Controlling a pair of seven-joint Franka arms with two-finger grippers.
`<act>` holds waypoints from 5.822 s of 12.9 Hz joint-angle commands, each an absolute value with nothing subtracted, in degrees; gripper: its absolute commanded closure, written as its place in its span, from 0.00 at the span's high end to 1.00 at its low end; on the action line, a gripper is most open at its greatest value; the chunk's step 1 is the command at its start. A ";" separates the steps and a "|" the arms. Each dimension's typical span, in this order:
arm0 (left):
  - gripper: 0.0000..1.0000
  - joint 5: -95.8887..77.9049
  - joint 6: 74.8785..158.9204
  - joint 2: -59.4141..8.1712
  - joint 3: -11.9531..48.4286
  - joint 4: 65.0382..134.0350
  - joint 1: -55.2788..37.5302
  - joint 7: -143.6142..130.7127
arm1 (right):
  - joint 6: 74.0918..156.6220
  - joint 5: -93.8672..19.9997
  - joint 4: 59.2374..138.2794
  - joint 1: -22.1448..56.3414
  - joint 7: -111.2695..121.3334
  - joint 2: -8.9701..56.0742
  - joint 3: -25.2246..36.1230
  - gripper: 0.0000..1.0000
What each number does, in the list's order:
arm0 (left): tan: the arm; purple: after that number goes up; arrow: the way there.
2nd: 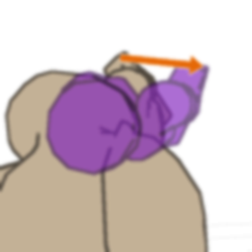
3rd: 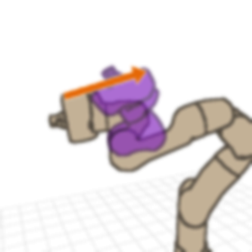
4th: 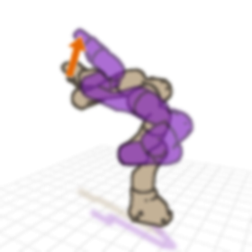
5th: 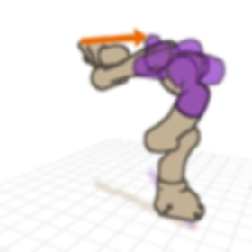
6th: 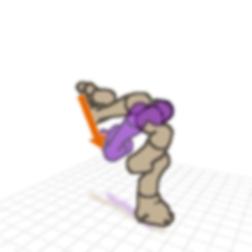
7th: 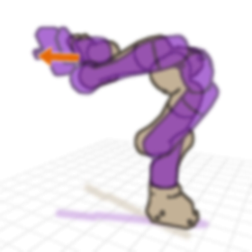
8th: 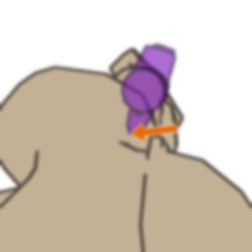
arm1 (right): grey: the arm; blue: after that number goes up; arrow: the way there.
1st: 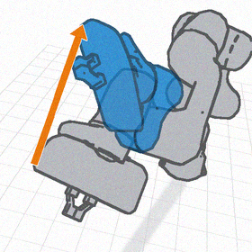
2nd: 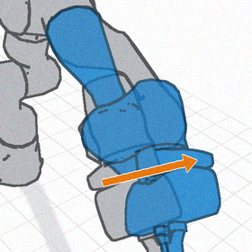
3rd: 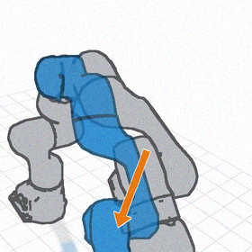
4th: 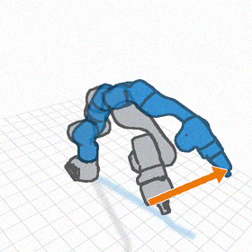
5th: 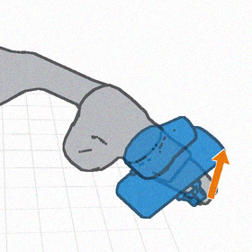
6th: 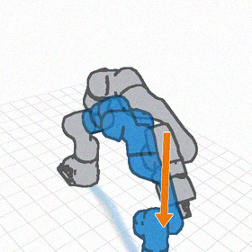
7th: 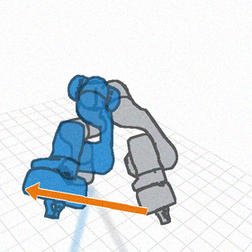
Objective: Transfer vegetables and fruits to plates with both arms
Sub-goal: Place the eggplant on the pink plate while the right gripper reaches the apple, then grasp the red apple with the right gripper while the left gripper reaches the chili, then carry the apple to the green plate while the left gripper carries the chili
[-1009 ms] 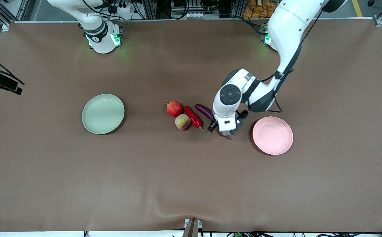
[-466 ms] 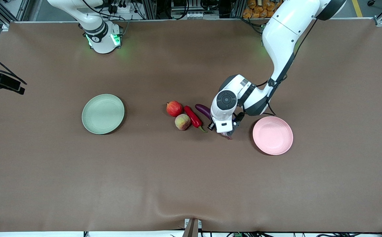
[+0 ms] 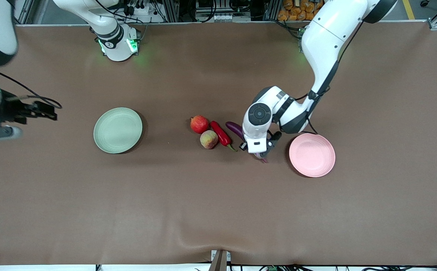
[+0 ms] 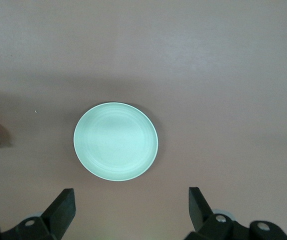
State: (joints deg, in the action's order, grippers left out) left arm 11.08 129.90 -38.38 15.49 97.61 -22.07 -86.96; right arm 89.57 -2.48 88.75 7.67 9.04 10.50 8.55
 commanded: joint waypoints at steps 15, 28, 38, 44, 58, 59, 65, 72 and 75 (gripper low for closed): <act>0.00 14.66 121.99 -32.77 14.07 99.41 0.88 -38.05 | 106.43 -21.17 90.97 28.48 -1.33 29.88 8.88 1.00; 1.00 20.30 123.05 -35.33 14.23 97.56 1.41 -41.74 | 126.91 -21.36 103.18 46.22 -1.49 33.13 8.53 1.00; 1.00 20.30 120.58 -34.97 22.59 97.21 -9.39 -75.37 | 126.83 -28.55 103.18 46.93 -1.49 35.24 8.44 1.00; 1.00 9.76 131.65 -39.37 22.50 95.71 -17.22 -87.96 | 126.91 -31.02 103.10 47.90 -1.49 36.03 8.44 1.00; 0.68 6.68 140.00 -49.30 22.32 88.95 -23.12 -88.60 | 126.04 -34.63 103.18 49.22 -1.49 35.95 8.52 0.27; 0.55 6.68 140.10 -49.31 22.32 88.95 -23.12 -88.51 | 124.47 -34.63 103.18 48.78 -1.41 35.16 8.96 0.27; 0.00 7.65 133.02 -42.82 21.97 89.03 -19.52 -81.50 | 108.84 -32.61 101.43 36.05 10.25 26.11 19.04 0.20; 0.00 13.07 116.46 -36.82 21.09 89.73 -3.18 -56.34 | 94.92 -29.45 101.16 23.59 40.65 30.83 34.98 0.20; 0.22 18.72 115.75 -37.97 21.18 90.70 0.61 -54.58 | 95.36 -29.71 101.08 19.52 47.28 37.07 34.81 0.20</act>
